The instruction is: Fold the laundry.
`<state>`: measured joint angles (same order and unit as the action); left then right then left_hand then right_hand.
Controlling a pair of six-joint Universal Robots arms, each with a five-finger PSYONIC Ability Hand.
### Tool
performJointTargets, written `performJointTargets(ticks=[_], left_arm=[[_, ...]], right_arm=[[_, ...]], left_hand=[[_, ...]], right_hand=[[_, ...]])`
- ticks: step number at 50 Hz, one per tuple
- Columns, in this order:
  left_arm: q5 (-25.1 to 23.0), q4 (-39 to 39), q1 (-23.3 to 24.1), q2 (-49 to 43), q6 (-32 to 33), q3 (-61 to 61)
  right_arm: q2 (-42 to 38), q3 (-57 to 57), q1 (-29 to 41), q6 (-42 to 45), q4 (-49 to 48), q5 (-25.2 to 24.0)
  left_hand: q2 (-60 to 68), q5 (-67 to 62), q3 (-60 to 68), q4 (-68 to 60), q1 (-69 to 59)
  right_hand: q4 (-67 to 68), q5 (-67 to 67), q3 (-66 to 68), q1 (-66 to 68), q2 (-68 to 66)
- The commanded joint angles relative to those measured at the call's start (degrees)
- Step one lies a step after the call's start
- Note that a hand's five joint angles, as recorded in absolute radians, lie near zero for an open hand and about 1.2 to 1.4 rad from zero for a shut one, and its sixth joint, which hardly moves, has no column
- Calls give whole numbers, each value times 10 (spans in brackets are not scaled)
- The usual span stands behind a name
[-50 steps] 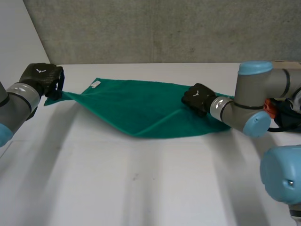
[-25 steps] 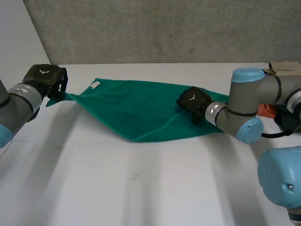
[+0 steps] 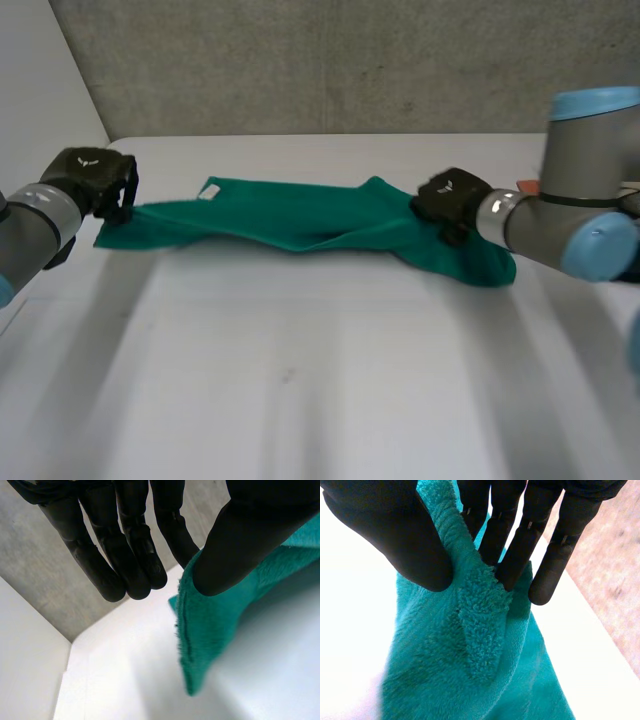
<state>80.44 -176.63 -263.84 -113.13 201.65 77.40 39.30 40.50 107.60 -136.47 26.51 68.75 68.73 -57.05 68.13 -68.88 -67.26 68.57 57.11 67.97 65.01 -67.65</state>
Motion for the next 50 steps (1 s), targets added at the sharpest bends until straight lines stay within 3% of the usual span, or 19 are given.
performJointTargets(ticks=[1,6,10,13,22,28,32,36,41,45,50], left_arm=[[4,87,-6,15,72,35],[-2,186,-19,26,183,92],[-18,229,-29,34,260,125],[-26,226,-30,40,275,126],[-13,213,-14,34,212,51],[-6,182,10,-23,187,-45],[15,135,28,-82,165,-165],[52,70,39,-115,114,-311],[100,-58,48,-107,13,-465],[129,-149,52,-96,-41,-505],[127,-163,48,-89,-57,-503]], right_arm=[[193,311,-34,89,-11,38],[306,474,-70,172,10,53],[356,517,-87,200,11,40],[355,513,-87,183,-8,26],[329,429,-94,27,-87,16],[278,373,-83,-21,-177,21],[222,297,-65,-35,-268,55],[183,187,-48,-53,-366,122],[173,79,-35,-110,-555,180],[191,76,-30,-177,-693,195],[199,92,-20,-230,-770,196]], left_hand=[[113,-130,119,-111,-127],[113,-130,119,-111,-127],[113,-130,119,-111,-127],[113,-130,119,-111,-127],[113,-130,119,-111,-127],[113,-130,119,-111,-127],[113,-130,119,-111,-127],[113,-130,119,-111,-127],[113,-130,119,-111,-127],[113,-130,119,-111,-127],[113,-130,119,-111,-127]], right_hand=[[114,129,120,150,-124],[114,129,120,150,-124],[114,129,120,150,-124],[114,129,120,150,-124],[114,129,120,150,-124],[114,129,120,150,-124],[114,129,120,150,-124],[114,129,120,150,-124],[114,129,120,150,-124],[114,129,120,150,-124],[114,129,120,150,-124]])
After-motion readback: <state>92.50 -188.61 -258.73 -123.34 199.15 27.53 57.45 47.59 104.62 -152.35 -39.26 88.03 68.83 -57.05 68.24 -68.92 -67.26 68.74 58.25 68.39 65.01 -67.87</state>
